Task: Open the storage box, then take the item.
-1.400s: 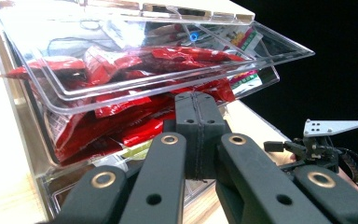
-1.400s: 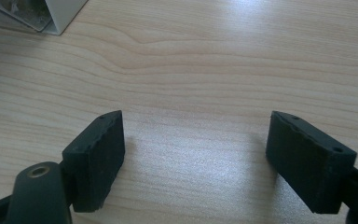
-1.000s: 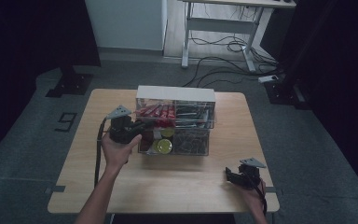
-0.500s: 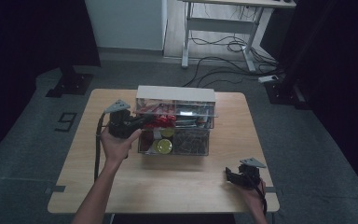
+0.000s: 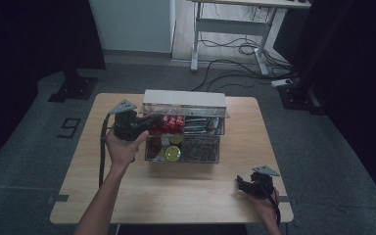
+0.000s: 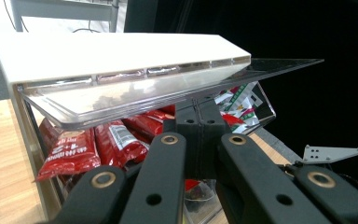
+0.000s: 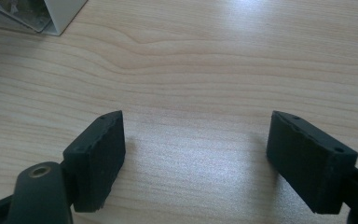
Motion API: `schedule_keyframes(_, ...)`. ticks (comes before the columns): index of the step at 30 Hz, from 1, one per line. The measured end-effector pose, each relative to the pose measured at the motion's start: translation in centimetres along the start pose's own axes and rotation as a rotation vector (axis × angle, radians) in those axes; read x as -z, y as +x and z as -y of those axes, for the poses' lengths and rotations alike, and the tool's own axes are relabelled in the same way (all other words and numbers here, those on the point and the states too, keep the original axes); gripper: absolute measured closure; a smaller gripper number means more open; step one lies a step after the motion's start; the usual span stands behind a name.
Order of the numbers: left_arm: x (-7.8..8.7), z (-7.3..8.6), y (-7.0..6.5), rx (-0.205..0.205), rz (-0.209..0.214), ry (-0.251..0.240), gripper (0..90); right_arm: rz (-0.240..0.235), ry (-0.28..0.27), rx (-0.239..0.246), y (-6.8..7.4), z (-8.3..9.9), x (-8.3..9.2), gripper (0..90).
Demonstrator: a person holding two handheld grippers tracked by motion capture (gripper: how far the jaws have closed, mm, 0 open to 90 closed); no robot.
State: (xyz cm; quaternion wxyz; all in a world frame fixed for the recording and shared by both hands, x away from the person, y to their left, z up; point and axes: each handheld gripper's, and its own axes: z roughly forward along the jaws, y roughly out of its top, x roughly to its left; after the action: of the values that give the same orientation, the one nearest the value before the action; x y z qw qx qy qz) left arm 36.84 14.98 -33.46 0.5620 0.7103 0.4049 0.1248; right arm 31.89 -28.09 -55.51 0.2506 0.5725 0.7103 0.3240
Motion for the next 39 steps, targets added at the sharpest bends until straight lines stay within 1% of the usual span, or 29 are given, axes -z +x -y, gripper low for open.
schedule_keyframes(13,-0.3,-0.9,-0.1,0.004,0.002,-0.011,90.0,0.0,-0.001,-0.001,0.0,0.0,0.0,19.5)
schedule_keyframes(23,-0.4,-0.9,-0.1,0.004,0.004,-0.008,90.0,0.003,-0.002,0.002,0.0,0.0,0.0,20.0)
schedule_keyframes(27,-0.5,-0.9,-0.1,0.004,0.006,-0.005,90.0,0.005,-0.007,0.003,0.1,0.1,0.1,21.9)
schedule_keyframes(28,-0.5,-0.9,-0.1,0.003,0.008,-0.005,90.0,0.012,-0.013,0.009,0.3,0.1,0.1,23.9)
schedule_keyframes(31,-0.5,-0.9,-0.1,0.0,0.012,-0.004,90.0,0.013,-0.015,0.01,0.4,-0.1,0.2,24.7)
schedule_keyframes(32,-0.5,-0.9,-0.1,0.0,0.014,-0.004,90.0,0.008,-0.032,0.007,0.7,-0.6,0.7,26.0)
schedule_keyframes(34,-0.6,-1.0,0.0,-0.001,0.014,-0.001,90.0,0.004,-0.041,0.005,0.8,-0.8,1.0,26.7)
schedule_keyframes(35,-0.6,-1.0,0.0,-0.002,0.015,0.0,90.0,-0.011,-0.07,0.008,1.1,-1.5,1.7,28.0)
schedule_keyframes(36,-0.7,-1.0,0.1,-0.003,0.016,0.002,90.0,-0.018,-0.083,0.012,1.2,-1.9,2.1,28.5)
schedule_keyframes(37,-0.7,-1.0,0.1,-0.003,0.016,0.002,90.0,-0.018,-0.083,0.012,1.2,-1.9,2.1,28.5)
schedule_keyframes(38,-0.7,-1.0,0.1,-0.004,0.015,0.002,90.0,-0.038,-0.109,0.009,1.6,-2.7,2.9,29.9)
schedule_keyframes(39,-0.7,-0.9,0.1,-0.003,0.015,0.002,90.0,-0.054,-0.123,0.003,1.6,-3.1,3.3,30.9)
